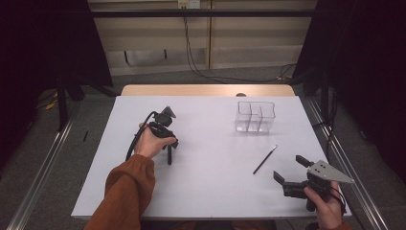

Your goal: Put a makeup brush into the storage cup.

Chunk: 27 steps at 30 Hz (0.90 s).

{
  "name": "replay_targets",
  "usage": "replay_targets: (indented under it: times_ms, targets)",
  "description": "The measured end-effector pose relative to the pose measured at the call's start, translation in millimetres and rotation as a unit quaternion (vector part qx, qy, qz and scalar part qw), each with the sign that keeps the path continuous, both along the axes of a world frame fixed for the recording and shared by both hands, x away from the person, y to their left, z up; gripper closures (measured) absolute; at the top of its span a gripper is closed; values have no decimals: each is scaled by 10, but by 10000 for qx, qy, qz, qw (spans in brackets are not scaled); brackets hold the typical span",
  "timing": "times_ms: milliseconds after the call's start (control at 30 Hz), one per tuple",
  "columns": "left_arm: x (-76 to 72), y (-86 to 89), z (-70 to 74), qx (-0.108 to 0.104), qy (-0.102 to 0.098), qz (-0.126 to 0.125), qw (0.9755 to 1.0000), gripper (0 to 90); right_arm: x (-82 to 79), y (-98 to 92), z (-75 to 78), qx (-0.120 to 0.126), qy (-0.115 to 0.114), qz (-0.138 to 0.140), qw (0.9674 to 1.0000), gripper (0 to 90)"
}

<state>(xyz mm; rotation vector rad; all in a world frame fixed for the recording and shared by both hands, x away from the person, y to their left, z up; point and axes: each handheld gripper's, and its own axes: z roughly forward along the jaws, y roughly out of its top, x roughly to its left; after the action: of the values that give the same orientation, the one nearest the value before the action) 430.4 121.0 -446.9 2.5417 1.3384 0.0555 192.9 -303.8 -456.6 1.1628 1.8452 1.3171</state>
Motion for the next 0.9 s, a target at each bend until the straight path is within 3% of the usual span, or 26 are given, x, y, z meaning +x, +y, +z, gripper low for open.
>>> replay_targets:
  times_ms: [267,633,900]
  targets:
    - [-3,-105,-24,447,3,126,9989,454,0,1,-3,-5,11,9,10000,1]
    - [47,-138,-26,548,253,341,9976,476,-7,3,-5,-11,25,11,10000,1]
    - [85,-148,-22,596,359,617,9957,546,-2,4,-10,-16,57,26,10000,1]
